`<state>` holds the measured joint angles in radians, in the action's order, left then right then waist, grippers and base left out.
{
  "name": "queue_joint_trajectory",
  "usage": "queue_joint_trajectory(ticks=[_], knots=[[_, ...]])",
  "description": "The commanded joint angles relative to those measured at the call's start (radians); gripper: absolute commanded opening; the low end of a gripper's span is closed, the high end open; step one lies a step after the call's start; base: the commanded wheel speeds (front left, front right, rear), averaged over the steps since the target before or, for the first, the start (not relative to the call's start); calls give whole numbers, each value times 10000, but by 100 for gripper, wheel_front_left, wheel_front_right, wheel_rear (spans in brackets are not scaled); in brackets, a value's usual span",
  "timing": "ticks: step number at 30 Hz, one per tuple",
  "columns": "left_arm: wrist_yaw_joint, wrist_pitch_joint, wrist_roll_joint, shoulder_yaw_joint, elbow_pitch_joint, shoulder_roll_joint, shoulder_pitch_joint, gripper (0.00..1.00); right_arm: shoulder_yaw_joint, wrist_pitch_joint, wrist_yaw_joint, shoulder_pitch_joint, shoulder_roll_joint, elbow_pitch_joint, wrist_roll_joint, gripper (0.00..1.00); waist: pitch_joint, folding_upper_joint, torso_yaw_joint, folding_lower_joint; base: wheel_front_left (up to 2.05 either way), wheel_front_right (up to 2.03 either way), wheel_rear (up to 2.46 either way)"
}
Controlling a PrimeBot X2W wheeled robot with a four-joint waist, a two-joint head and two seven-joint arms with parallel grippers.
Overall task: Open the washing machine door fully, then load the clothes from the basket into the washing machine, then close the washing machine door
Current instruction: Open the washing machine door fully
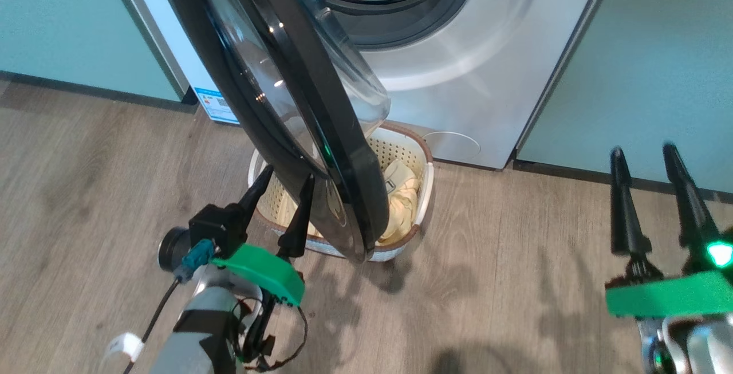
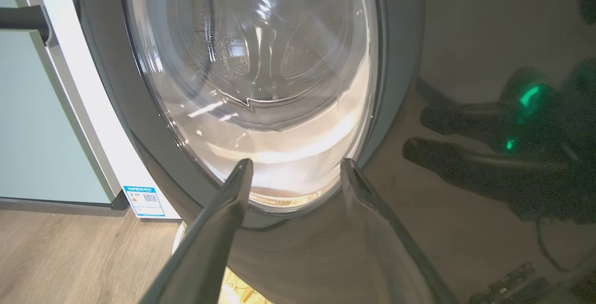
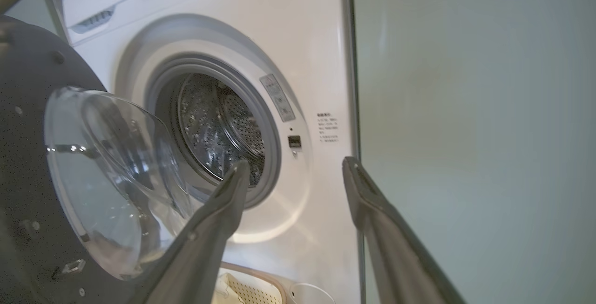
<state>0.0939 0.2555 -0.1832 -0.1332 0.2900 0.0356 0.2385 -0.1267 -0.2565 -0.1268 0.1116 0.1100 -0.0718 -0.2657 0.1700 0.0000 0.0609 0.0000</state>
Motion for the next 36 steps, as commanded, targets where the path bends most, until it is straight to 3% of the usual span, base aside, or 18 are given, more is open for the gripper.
queue_joint_trajectory(ticks=[1,16,36], knots=[[4,63,113,380,-341,147,160,100,1,-52,-39,27,-96,-265,119,100,-9,0,-36,0,0,0,0],[48,63,187,700,-278,147,-264,100,1127,-52,-39,-1948,-582,485,391,100,-218,0,-339,0,0,0,0],[-44,63,91,604,-203,147,-520,100,1187,-53,-39,-2627,-596,478,-43,100,-498,0,-315,0,0,0,0]])
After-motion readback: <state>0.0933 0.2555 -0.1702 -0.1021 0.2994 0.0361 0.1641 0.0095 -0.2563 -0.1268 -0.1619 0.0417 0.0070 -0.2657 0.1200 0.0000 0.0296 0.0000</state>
